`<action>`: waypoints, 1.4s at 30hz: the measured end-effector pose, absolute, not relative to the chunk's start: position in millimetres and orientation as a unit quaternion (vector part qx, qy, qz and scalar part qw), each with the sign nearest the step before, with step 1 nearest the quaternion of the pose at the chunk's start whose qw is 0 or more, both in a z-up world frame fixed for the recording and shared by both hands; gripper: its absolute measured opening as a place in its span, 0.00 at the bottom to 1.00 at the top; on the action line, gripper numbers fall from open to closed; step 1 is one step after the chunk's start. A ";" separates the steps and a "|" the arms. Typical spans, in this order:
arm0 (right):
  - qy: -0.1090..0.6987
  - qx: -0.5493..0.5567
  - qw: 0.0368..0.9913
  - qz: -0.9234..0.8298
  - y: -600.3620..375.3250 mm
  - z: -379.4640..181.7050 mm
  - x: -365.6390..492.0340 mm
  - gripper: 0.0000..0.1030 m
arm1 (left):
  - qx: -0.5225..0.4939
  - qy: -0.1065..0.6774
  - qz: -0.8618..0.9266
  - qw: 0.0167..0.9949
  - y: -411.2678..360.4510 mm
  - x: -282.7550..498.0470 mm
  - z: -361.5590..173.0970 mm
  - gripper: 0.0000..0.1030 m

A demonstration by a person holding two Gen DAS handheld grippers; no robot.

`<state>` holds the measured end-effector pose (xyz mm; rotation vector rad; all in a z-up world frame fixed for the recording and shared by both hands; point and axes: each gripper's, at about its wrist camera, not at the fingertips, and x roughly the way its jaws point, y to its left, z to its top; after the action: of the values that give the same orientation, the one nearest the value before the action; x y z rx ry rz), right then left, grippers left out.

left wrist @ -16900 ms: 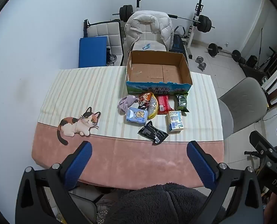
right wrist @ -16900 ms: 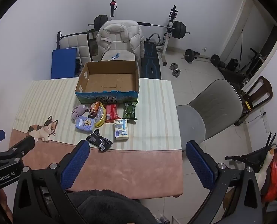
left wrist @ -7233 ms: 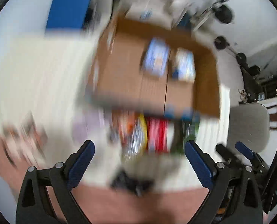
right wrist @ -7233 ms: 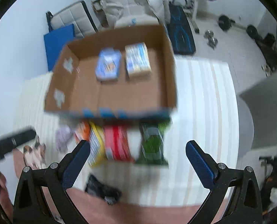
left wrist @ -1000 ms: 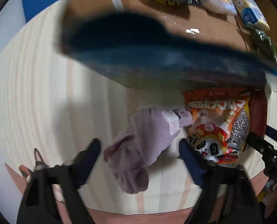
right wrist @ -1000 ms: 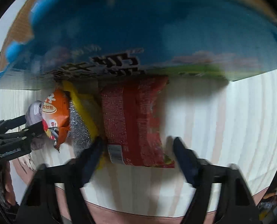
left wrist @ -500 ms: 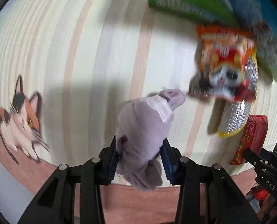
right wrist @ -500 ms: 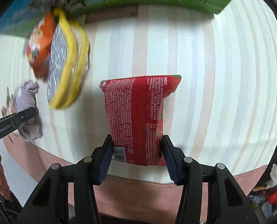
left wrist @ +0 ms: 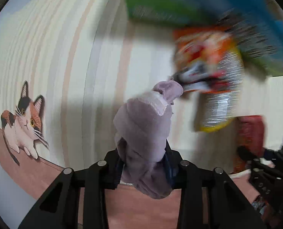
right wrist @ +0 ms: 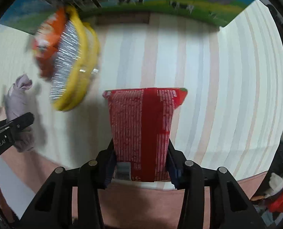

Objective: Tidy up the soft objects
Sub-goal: 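Place the cloth and red pack into the box and open both grippers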

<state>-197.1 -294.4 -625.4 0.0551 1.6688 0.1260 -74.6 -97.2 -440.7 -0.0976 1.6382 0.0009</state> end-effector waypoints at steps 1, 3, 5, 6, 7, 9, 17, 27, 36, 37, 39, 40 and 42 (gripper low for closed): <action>0.735 0.032 0.674 0.064 -296.2 -614.3 -198.4 0.47 | -0.049 0.723 -0.010 0.689 -101.1 -74.9 -425.4 0.32; 0.719 0.048 0.688 0.083 -298.7 -582.6 -198.9 0.47 | -0.061 0.702 -0.038 0.709 -115.3 -69.8 -384.9 0.32; 0.696 0.067 0.708 0.105 -301.5 -541.6 -194.1 0.47 | -0.073 0.682 -0.062 0.725 -124.3 -62.0 -345.4 0.32; 0.686 0.075 0.715 0.112 -301.8 -525.0 -190.0 0.47 | -0.075 0.673 -0.076 0.732 -128.8 -56.2 -326.6 0.32; 0.671 0.085 0.726 0.123 -303.1 -501.7 -183.6 0.47 | -0.076 0.666 -0.089 0.737 -127.8 -49.4 -310.2 0.32; 0.651 0.095 0.741 0.136 -309.7 -467.2 -162.7 0.47 | -0.083 0.656 -0.111 0.742 -134.5 -23.6 -286.3 0.32; 0.621 0.085 0.770 0.115 -319.0 -426.9 -63.8 0.47 | -0.106 0.670 -0.112 0.726 -131.9 99.8 -294.5 0.32; 0.686 0.090 0.718 0.071 -307.9 -520.5 5.9 0.47 | -0.118 0.758 -0.100 0.634 -142.5 176.5 -395.3 0.32; 0.707 0.075 0.702 0.052 -302.3 -565.3 29.0 0.47 | -0.105 0.788 -0.100 0.599 -146.0 175.5 -438.4 0.33; 0.708 0.072 0.701 0.052 -301.6 -567.1 30.0 0.47 | -0.104 0.792 -0.101 0.594 -146.8 174.2 -441.5 0.34; 0.720 0.060 0.689 0.053 -298.6 -573.8 32.4 0.48 | -0.112 0.805 -0.106 0.573 -148.0 169.2 -451.3 0.38; 0.726 0.055 0.683 0.053 -297.6 -576.8 33.7 0.54 | -0.114 0.809 -0.112 0.566 -148.9 167.9 -455.4 0.45; 0.729 0.055 0.680 0.053 -293.2 -577.7 39.1 0.69 | -0.096 0.809 -0.113 0.569 -151.3 164.6 -457.2 0.58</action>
<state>39.1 -293.2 -577.7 0.1226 1.6363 0.1194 164.6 -151.3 -457.2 -0.2253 1.8995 -0.2657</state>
